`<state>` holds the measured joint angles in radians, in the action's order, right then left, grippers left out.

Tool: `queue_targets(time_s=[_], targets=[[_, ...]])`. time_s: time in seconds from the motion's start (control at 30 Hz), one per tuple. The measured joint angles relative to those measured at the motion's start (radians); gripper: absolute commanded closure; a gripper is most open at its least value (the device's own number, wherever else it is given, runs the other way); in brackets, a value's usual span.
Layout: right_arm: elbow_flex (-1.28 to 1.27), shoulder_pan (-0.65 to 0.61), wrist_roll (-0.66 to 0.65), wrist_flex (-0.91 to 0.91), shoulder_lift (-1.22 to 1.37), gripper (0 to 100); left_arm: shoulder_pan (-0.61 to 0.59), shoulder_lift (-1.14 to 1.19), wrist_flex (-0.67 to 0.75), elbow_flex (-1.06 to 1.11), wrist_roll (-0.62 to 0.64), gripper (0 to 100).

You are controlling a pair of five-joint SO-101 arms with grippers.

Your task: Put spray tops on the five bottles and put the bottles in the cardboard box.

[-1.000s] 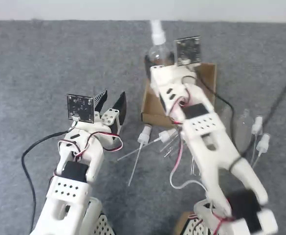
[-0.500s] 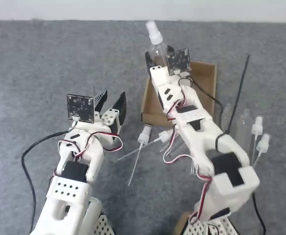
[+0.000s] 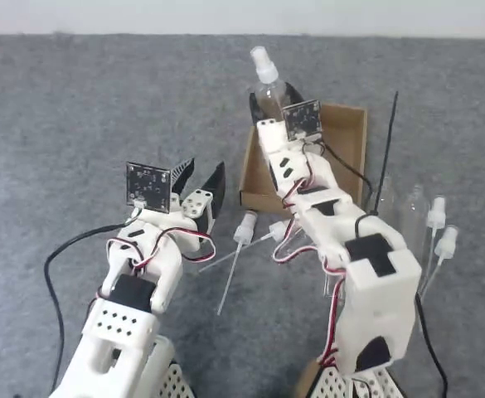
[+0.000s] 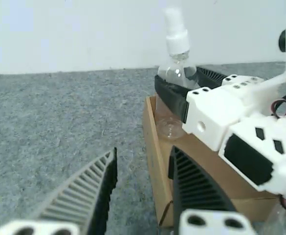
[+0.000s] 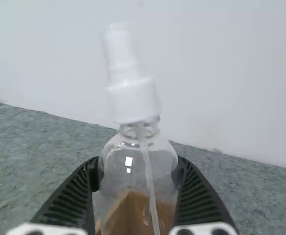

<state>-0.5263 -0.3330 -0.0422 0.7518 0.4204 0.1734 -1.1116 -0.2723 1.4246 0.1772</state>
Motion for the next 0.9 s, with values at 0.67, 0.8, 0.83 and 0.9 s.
queue_targets(time_s=[0.67,0.8,0.83,0.9], targets=[[0.135,0.018,0.0,-0.015,0.186,99.2,0.0,0.0,0.0,0.0,0.0,85],[0.161,0.018,0.0,-0.075,0.184,99.2,0.0,0.0,0.0,0.0,0.0,85],[0.163,0.015,0.0,-0.081,0.184,99.2,0.0,0.0,0.0,0.0,0.0,85],[0.163,0.011,0.0,-0.084,0.183,99.2,0.0,0.0,0.0,0.0,0.0,85]])
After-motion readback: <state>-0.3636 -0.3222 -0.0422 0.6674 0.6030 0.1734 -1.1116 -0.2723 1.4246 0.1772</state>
